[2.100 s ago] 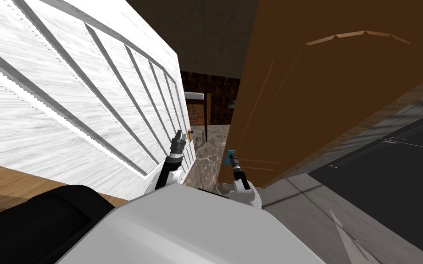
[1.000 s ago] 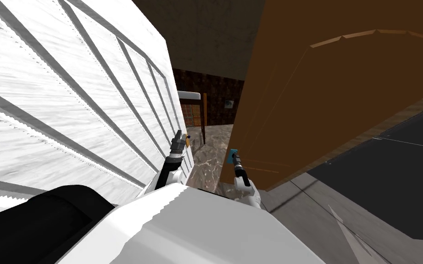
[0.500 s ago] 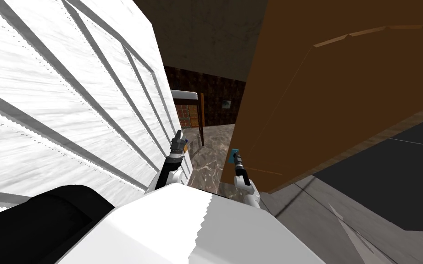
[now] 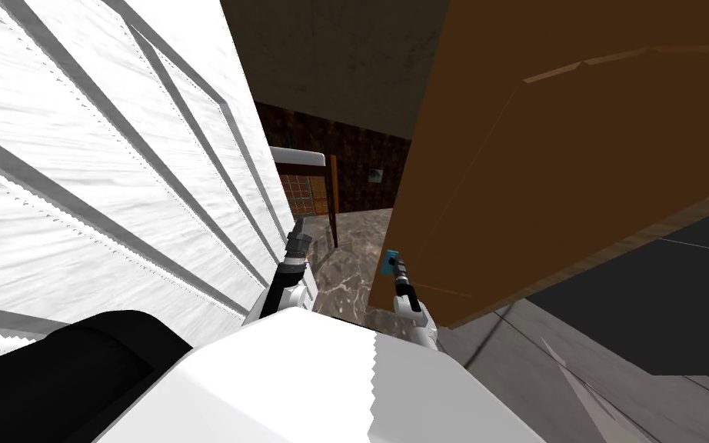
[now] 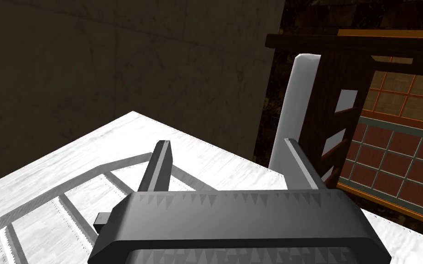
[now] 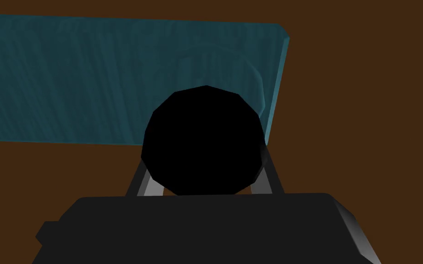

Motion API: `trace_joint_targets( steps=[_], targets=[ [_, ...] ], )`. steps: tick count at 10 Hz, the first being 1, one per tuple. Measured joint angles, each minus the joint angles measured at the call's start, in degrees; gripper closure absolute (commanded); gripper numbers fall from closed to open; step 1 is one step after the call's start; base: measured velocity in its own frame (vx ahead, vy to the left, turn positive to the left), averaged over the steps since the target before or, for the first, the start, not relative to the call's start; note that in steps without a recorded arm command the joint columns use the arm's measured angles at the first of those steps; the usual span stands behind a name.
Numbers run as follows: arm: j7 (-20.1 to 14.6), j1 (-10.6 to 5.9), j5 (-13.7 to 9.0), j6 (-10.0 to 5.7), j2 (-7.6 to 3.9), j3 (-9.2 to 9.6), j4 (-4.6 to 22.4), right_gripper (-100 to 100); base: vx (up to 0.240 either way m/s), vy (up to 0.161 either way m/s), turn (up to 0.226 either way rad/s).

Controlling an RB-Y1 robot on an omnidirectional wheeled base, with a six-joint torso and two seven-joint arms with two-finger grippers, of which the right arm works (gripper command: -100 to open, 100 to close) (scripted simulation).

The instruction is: Push the door open

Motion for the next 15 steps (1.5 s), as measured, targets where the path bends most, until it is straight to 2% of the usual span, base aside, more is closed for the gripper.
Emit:
trace_joint_targets(
  steps=[1,2,4,6,7,9,11,12,14,15],
  targets=[
    [0.5,0.12,-0.2,-0.01,-0.43,-0.24,-0.7,100,0.177,-0.067,-0.156],
    [0.8,-0.04,-0.5,0.00,-0.99,-0.44,-0.8,-100,-0.066,-0.010,-0.081],
    [1.1,0.24,-0.3,-0.02,-1.46,0.12,-1.1,-100,-0.180,0.018,-0.024],
    [1.4,0.58,-0.2,0.17,-1.07,0.68,-1.7,-100,-0.239,-0.002,-0.042],
    [1.6,0.99,-0.1,0.34,-0.56,1.04,-2.2,-100,-0.243,0.033,-0.048],
    [1.9,1.22,0.1,-0.43,1.42,1.72,-1.5,-100,-0.207,0.069,-0.025],
    [2.2,1.31,0.2,0.27,3.62,2.09,-2.4,-100,-0.121,0.068,-0.005],
    [2.3,1.29,0.2,0.28,3.74,2.11,-2.4,-100,0.102,-0.024,0.002],
    [2.4,0.76,0.2,-0.24,1.84,1.75,-1.4,-100,0.190,-0.027,0.020],
    [2.5,0.83,0.3,-0.47,1.26,1.67,-1.3,-100,0.242,-0.004,0.015]
  ],
)
